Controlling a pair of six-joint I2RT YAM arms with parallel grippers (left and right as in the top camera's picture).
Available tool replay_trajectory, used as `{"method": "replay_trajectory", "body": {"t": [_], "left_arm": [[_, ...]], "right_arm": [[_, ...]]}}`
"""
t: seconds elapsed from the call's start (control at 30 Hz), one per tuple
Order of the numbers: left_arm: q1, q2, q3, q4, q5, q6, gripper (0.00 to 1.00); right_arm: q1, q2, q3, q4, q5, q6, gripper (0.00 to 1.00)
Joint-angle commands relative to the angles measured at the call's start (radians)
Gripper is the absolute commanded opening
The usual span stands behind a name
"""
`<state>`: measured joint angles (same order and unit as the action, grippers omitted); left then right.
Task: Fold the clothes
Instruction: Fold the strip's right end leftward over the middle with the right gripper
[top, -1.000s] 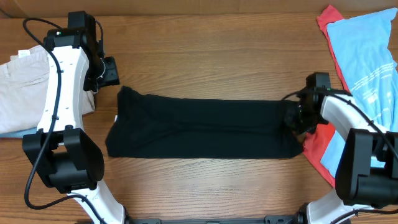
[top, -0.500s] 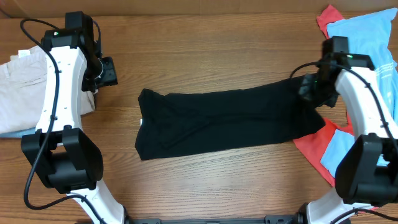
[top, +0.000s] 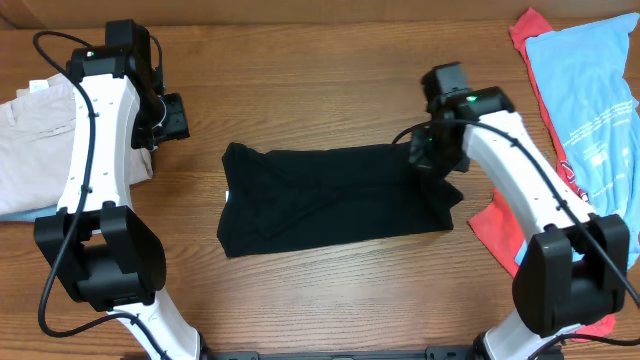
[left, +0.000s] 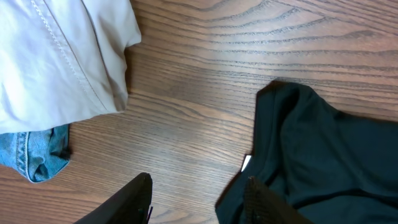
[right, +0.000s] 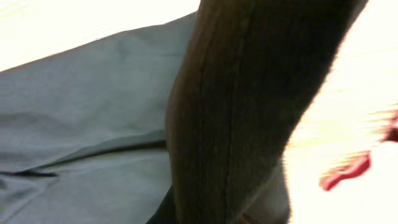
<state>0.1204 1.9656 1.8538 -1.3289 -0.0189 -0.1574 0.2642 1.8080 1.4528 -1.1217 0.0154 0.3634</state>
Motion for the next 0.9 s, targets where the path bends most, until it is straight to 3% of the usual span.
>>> {"method": "replay_trajectory", "body": {"t": [0.0, 0.27, 0.5, 0.73, 0.87], "left_arm": [[0.004, 0.006, 0.0, -0.003, 0.013, 0.0, 0.51], [0.004, 0.006, 0.0, -0.006, 0.02, 0.0, 0.51], [0.004, 0.006, 0.0, -0.006, 0.02, 0.0, 0.51], [0.004, 0.006, 0.0, -0.006, 0.02, 0.0, 0.5], [0.004, 0.006, 0.0, -0.006, 0.02, 0.0, 0.5]], "right_arm": [[0.053, 0.029, 0.024, 0.017, -0.008, 0.051, 0.04], [0.169, 0.105, 0.024, 0.084, -0.034, 0.057, 0.04], [0.219, 0.132, 0.024, 0.164, -0.11, 0.055, 0.26], [0.227, 0.132, 0.024, 0.26, -0.294, -0.088, 0.31], [0.224, 0.132, 0.024, 0.246, -0.297, -0.129, 0.33]]}}
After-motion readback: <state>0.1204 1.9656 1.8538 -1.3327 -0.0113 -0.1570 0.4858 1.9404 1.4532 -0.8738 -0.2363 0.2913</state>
